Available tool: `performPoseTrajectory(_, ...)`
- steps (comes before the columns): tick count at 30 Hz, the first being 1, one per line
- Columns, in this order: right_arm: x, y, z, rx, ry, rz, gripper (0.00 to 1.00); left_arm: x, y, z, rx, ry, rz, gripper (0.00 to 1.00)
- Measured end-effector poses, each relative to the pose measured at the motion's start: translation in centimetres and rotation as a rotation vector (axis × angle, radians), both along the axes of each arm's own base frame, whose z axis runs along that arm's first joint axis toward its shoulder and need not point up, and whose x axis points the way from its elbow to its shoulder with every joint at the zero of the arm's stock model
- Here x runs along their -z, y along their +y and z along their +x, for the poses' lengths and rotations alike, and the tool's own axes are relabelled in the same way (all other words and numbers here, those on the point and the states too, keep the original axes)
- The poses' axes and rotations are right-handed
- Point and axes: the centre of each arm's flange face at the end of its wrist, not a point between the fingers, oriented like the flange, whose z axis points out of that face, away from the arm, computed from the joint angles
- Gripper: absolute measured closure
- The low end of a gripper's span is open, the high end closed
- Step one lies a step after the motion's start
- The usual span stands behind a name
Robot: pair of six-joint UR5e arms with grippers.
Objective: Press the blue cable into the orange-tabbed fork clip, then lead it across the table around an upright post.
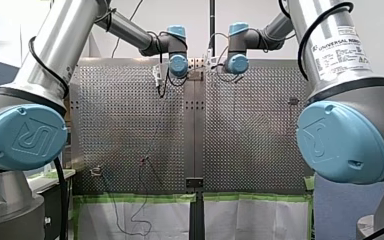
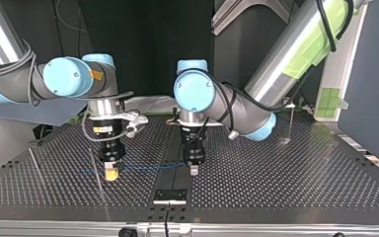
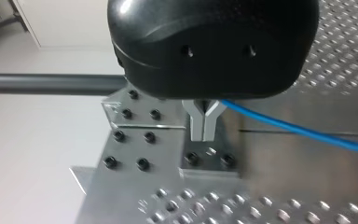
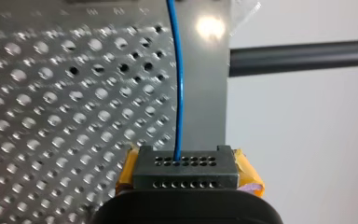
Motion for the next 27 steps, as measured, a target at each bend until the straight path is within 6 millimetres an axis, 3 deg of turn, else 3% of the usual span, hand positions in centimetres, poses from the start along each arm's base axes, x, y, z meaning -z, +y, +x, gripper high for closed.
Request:
performPoseTrajectory(14, -1.4, -1.6, -3.4, 0.053, -0.019, 0.015, 1.00, -3.7, -1.4, 0.2, 0.087, -0.044, -0.058, 1.00)
performPoseTrajectory(27, -1.1, -3.6, -6.6, 0.117, -0.007, 0.042, 1.00, -4.7, -3.0, 1.4, 0.139, -0.041, -0.092, 1.00)
